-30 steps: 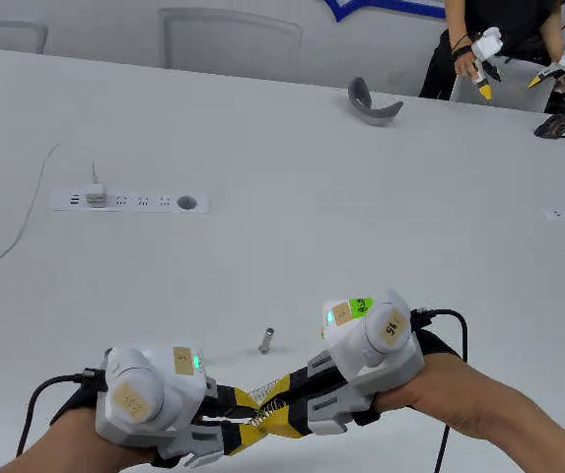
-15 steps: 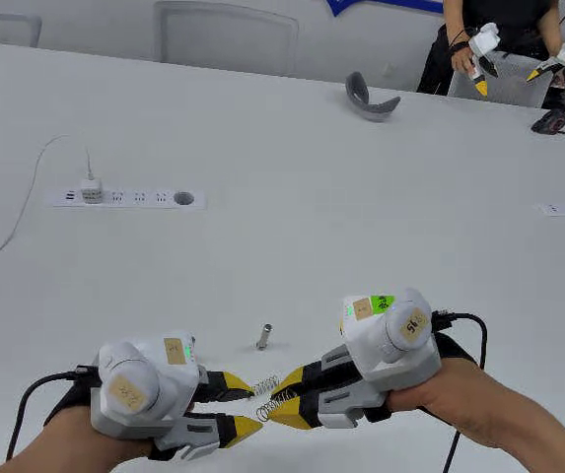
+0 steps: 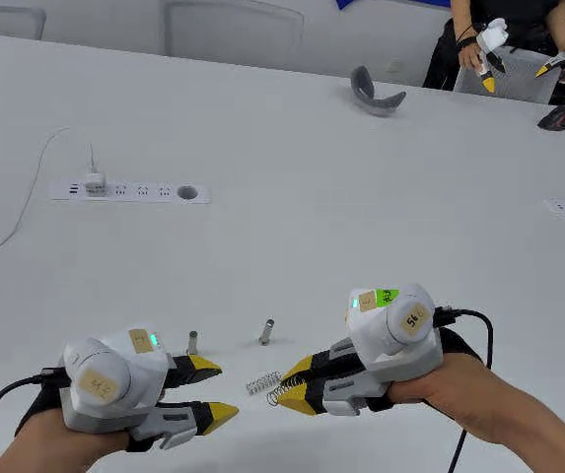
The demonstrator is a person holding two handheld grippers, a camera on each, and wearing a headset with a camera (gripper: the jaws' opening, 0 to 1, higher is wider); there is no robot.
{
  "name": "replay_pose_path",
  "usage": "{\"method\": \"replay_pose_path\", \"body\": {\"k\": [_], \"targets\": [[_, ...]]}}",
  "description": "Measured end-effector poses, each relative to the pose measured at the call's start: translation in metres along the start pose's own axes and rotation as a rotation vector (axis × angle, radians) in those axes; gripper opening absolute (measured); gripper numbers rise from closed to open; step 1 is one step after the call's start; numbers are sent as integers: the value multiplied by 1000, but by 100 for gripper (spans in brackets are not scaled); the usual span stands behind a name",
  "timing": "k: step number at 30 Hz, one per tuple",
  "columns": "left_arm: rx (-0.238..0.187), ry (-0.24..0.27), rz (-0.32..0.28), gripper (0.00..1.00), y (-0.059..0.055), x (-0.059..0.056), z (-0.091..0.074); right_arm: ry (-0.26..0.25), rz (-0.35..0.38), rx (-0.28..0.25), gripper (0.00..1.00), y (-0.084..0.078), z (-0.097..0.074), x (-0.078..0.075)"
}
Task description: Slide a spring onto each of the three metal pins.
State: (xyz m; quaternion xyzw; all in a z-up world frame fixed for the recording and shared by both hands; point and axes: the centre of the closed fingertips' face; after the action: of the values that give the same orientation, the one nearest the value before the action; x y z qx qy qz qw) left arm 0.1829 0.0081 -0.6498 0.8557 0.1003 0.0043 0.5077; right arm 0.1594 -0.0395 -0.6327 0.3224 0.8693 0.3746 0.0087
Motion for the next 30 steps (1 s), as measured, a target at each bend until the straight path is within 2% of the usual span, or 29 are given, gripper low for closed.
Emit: {"method": "replay_pose_path", "body": {"k": [4,8,12,30], "targets": [[15,31,4,35,-6,9,-5,-32,13,9,12,-2,1,-10],[26,52,2,38,-11,13,-10,-46,18,19,12,-3,2,-14],[33,67,-7,39,-16,16,-13,-48,13,39,12,-6,5,-18],[49,141,-66,47,-34,29,-32,-56,-23,88,12,3,19,-39]]}}
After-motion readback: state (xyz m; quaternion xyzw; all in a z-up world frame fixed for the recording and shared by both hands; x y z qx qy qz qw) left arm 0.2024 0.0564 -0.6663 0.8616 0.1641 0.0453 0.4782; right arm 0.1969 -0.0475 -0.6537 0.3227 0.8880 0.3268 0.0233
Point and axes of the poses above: the centre of the closed fingertips' face, and the gripper's own axes: z roughly forward along the fingers, x roughly to its left, y roughly out of its top, and after that the axes turned 3 degrees about z, right-handed
